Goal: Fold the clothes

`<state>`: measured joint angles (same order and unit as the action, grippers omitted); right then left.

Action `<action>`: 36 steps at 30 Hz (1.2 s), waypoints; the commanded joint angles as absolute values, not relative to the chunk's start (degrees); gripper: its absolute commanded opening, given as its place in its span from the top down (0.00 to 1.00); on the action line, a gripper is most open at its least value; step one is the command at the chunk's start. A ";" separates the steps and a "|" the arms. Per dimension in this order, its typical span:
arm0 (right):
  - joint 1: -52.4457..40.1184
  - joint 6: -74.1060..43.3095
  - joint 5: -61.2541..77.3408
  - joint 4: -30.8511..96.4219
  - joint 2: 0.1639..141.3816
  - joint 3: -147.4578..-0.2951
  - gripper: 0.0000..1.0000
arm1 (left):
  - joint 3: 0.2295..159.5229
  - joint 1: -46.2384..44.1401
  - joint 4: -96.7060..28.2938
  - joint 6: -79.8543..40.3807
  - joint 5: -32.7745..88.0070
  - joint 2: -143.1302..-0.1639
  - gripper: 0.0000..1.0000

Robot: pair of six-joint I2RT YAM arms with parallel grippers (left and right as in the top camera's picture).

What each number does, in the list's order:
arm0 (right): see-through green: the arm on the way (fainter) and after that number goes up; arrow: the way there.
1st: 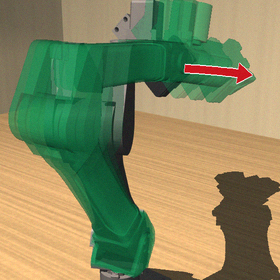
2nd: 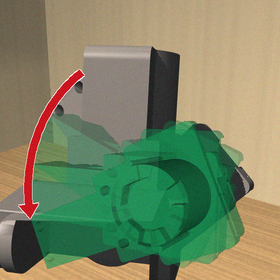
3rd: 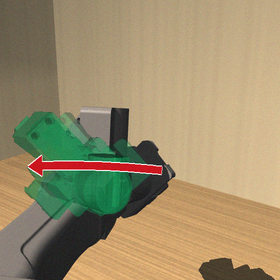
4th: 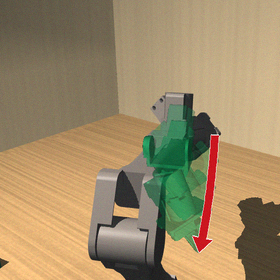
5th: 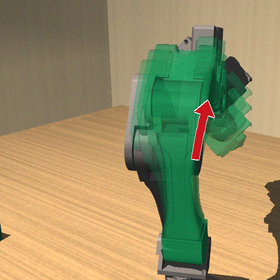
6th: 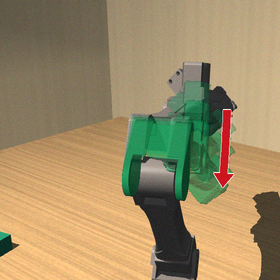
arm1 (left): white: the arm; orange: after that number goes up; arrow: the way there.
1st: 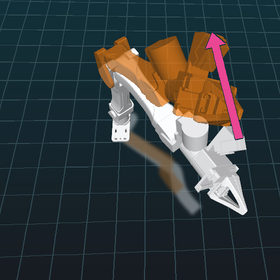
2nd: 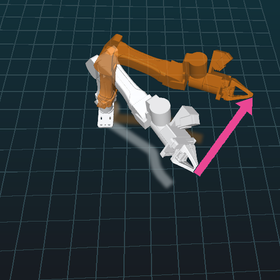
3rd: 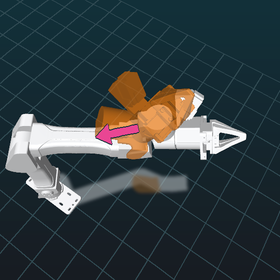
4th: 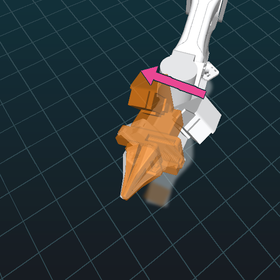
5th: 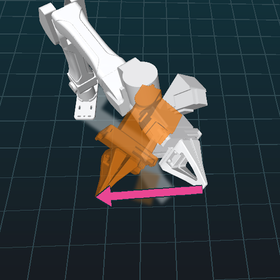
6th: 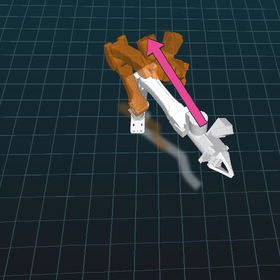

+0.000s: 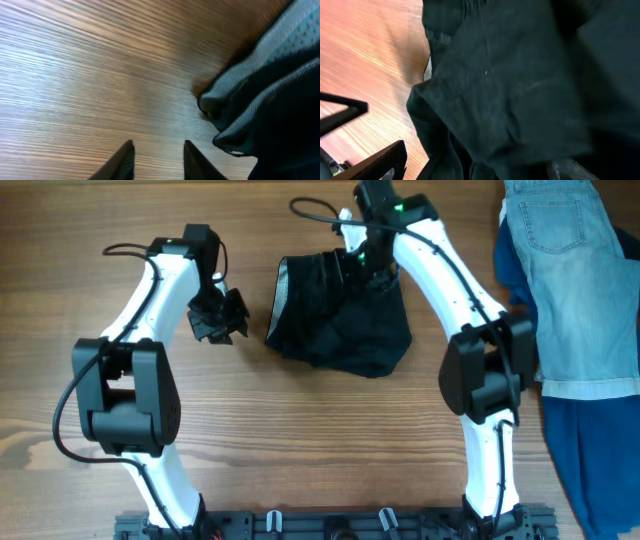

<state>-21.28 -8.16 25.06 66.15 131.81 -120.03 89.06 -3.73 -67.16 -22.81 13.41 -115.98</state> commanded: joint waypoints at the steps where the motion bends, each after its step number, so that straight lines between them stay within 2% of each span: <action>1: -21.91 -9.15 26.02 65.21 132.05 -120.25 0.14 | 88.92 3.11 -67.55 -21.23 13.52 -114.43 0.84; 5: -22.09 -9.15 26.00 64.82 132.05 -120.25 0.16 | 88.92 11.44 -69.89 -21.21 18.85 -114.32 0.86; 9: -22.20 -9.17 25.98 63.59 132.03 -120.25 0.23 | 88.92 18.92 -70.32 -19.94 21.65 -114.32 0.96; 10: -22.24 -9.19 26.00 62.96 132.03 -120.25 0.23 | 88.92 19.97 -70.32 -19.92 22.70 -114.32 0.96; 13: -22.41 -9.17 26.00 59.96 132.03 -120.25 0.18 | 88.92 23.38 -70.19 -19.90 28.71 -114.32 0.96; 18: -23.40 -8.97 29.52 52.62 132.03 -120.25 0.12 | 88.92 24.84 -70.24 -19.73 29.82 -114.32 0.96; 27: -29.82 -9.19 31.46 48.38 132.03 -120.27 0.11 | 88.92 24.97 -70.32 -19.73 29.80 -114.32 0.95; 32: -35.42 -10.74 23.49 46.35 132.03 -120.29 0.00 | 88.92 24.99 -70.67 -19.73 29.80 -114.32 0.95; 36: -35.24 -13.06 13.93 52.58 132.03 -120.31 0.00 | 88.92 24.82 -71.79 -19.75 29.80 -114.32 0.94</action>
